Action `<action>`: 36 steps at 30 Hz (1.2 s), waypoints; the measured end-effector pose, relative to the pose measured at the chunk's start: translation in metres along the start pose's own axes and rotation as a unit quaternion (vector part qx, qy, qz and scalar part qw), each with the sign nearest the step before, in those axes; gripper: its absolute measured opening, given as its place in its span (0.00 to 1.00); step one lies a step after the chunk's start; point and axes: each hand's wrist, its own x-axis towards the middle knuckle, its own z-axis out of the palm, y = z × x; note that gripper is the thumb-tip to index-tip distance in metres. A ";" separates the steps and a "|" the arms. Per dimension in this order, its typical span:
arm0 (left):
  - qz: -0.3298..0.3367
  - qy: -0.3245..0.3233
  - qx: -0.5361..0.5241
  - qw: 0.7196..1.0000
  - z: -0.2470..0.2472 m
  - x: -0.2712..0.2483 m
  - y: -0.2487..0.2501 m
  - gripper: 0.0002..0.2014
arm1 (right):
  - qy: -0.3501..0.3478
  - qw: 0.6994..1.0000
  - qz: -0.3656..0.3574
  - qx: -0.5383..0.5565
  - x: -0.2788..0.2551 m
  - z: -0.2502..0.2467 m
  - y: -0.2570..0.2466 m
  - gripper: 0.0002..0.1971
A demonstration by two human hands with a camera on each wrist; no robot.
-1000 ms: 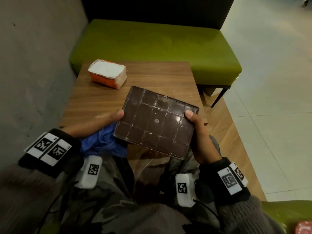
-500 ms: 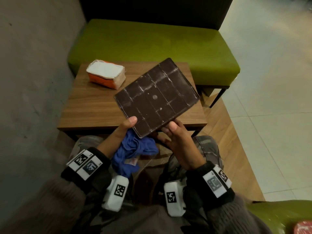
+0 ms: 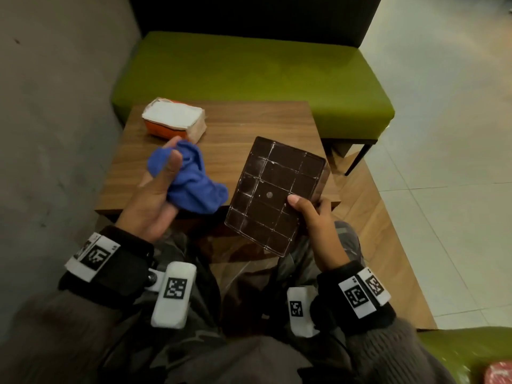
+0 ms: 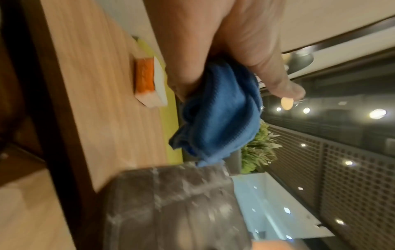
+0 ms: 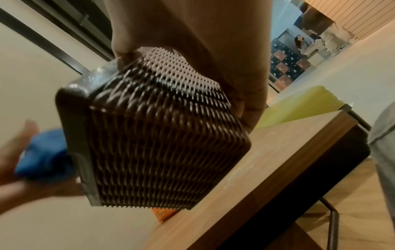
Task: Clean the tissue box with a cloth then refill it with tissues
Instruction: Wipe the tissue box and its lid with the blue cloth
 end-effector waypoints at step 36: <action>0.225 -0.140 0.474 0.840 0.021 0.005 -0.014 0.29 | -0.024 0.997 -0.001 -0.076 -0.008 0.012 0.010 0.40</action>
